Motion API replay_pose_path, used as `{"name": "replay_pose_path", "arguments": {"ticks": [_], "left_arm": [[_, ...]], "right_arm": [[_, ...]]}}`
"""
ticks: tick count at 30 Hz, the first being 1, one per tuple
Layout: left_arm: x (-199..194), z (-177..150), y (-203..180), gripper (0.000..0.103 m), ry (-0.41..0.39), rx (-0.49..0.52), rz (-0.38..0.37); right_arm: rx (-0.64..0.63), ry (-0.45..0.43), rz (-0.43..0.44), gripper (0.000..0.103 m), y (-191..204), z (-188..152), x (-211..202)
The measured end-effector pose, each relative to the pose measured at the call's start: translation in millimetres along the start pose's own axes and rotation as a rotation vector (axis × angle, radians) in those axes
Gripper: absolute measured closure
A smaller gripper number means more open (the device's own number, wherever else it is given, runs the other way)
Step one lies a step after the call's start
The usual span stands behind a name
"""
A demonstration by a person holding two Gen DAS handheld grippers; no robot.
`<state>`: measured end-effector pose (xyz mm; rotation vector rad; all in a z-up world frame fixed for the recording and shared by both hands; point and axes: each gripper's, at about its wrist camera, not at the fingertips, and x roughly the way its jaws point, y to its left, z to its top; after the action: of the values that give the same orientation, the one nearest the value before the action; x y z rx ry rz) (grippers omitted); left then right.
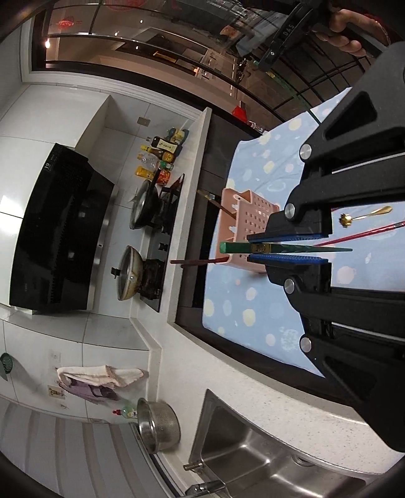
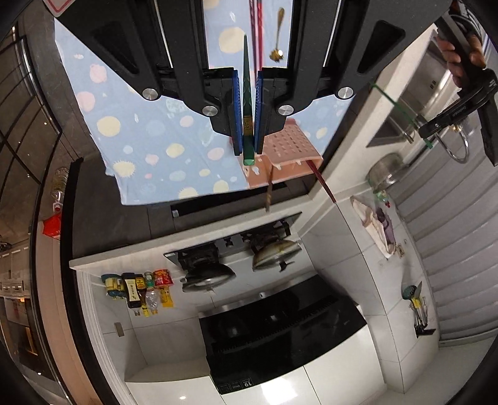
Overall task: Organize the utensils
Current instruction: 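Lift both green chopsticks and carry them down into the pink holder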
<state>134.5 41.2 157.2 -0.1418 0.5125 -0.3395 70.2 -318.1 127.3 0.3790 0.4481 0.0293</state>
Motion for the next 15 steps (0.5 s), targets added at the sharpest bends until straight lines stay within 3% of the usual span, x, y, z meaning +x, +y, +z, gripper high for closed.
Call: {"name": "replay_pose_path", "arguments": {"ticks": [7,15], "left_arm": [[20.2,55.8,-15.1,0.096,-0.098,0.022,-0.027],[56.0,116.0,-28.4,0.096,-0.191,0.039,-0.043]], "right_arm": [[-0.022,-0.076,0.051,0.096,24.5,44.5,25.7],[-0.064,-0.121,0.092,0.096,57.6,92.9,83.3]]}}
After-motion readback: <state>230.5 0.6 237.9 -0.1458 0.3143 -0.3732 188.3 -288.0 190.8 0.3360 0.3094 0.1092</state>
